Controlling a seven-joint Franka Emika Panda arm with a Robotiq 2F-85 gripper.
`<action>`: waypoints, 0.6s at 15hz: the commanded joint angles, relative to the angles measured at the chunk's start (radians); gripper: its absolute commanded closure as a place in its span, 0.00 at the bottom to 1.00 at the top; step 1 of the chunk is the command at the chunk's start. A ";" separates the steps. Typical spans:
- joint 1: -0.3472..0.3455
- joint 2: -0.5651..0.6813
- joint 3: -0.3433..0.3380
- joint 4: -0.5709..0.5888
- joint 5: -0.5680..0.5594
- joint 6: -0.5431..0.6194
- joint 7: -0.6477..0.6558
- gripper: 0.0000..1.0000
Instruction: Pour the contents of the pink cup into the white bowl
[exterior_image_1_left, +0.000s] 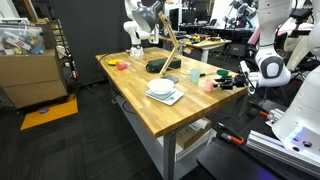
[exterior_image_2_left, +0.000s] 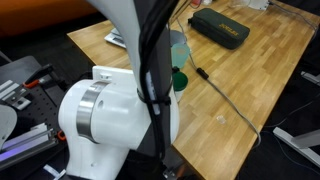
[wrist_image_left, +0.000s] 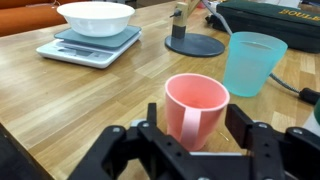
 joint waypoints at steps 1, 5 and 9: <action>-0.015 0.005 0.012 0.007 0.019 -0.021 0.023 0.59; -0.011 -0.002 0.009 0.007 0.006 -0.021 0.032 0.87; -0.006 -0.011 0.005 0.006 -0.002 -0.017 0.030 0.94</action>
